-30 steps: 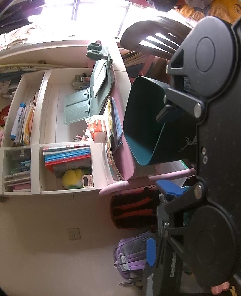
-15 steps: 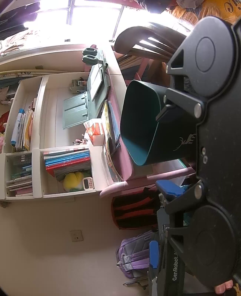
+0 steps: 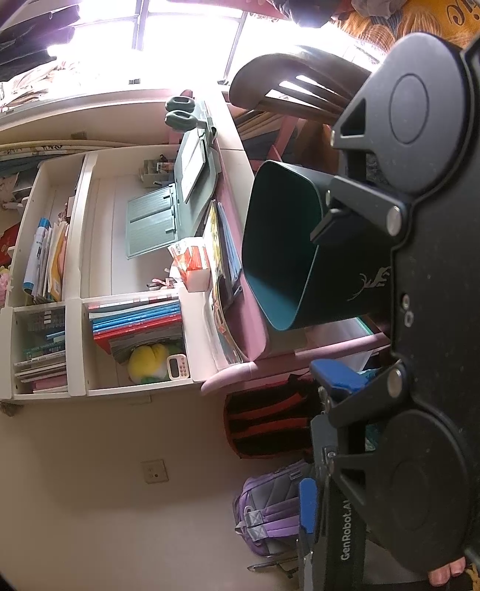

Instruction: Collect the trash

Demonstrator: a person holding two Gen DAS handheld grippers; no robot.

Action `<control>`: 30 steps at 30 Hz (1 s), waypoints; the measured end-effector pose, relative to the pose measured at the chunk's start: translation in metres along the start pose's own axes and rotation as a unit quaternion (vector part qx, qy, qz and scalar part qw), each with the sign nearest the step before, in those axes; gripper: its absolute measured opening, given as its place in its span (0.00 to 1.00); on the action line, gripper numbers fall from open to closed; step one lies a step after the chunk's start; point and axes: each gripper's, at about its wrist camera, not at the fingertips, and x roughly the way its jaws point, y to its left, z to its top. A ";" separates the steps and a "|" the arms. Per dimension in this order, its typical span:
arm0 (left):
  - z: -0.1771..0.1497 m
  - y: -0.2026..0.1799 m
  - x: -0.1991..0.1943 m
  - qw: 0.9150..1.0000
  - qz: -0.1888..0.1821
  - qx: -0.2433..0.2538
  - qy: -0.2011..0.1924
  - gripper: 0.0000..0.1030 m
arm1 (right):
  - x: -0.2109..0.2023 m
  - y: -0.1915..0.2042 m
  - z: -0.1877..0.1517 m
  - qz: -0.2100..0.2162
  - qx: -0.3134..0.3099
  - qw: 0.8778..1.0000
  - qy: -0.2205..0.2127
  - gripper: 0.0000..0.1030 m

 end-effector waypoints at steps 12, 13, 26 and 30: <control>-0.003 0.000 -0.005 1.000 -0.008 0.006 -0.009 1.00 | -0.007 0.008 -0.001 0.016 -0.012 1.000 0.000 0.66; -0.003 0.000 -0.006 1.000 -0.008 0.009 -0.010 1.00 | -0.007 0.008 -0.001 0.019 -0.011 1.000 0.000 0.66; -0.001 0.000 -0.016 0.999 -0.028 0.005 -0.037 1.00 | -0.016 0.011 0.001 0.031 -0.010 0.999 -0.011 0.66; -0.001 -0.003 -0.019 0.999 -0.021 0.011 -0.042 1.00 | -0.019 0.010 0.001 0.029 -0.010 0.999 -0.015 0.66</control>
